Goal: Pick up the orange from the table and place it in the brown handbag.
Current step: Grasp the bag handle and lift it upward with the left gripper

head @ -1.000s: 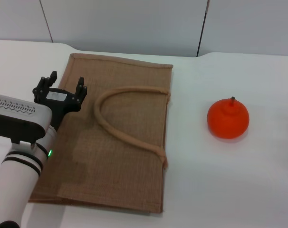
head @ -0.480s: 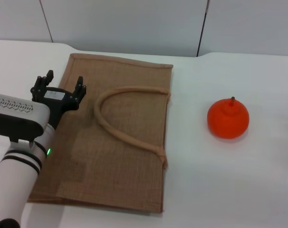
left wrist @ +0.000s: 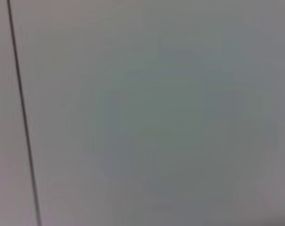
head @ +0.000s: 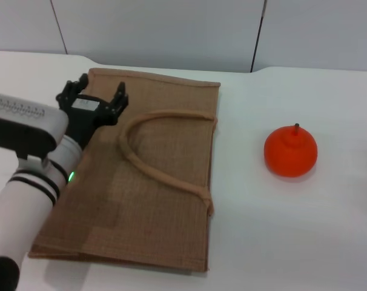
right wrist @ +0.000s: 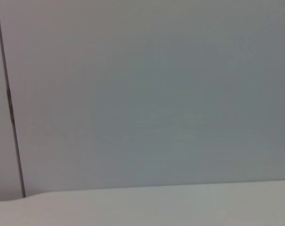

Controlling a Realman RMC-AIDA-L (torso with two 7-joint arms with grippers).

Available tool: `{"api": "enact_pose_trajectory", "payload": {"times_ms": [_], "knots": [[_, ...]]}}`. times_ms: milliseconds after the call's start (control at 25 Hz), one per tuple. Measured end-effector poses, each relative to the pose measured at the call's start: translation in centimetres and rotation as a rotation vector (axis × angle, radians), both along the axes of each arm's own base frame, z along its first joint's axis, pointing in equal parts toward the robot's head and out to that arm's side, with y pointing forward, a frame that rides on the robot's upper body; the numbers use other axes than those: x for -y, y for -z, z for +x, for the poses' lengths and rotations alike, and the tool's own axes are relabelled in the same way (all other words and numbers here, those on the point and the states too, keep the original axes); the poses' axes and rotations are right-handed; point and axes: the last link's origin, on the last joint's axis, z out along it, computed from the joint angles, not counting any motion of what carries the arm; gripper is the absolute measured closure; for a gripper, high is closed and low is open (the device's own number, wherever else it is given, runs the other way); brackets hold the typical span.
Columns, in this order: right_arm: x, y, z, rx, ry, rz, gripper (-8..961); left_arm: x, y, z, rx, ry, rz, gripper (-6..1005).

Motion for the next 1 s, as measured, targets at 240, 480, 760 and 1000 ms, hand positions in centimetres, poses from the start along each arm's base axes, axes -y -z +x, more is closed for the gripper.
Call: {"api": "enact_pose_trajectory", "payload": {"times_ms": [240, 480, 760, 1000], "knots": [[-0.2, 0.1, 0.1, 0.002, 0.014, -0.012, 148, -1.2, -0.7, 1.7, -0.003, 0.002, -0.150, 229], [-0.3, 0.1, 0.1, 0.003, 0.013, -0.012, 148, -1.8, -2.1, 2.5, -0.026, -0.047, -0.280, 231], [-0.4, 0.1, 0.0, -0.011, 0.013, -0.012, 148, -1.7, -3.6, 1.9, -0.043, -0.093, -0.363, 232], [-0.8, 0.1, -0.2, -0.016, 0.006, -0.014, 148, -2.3, -5.1, 1.0, -0.089, -0.157, -0.448, 234]]}}
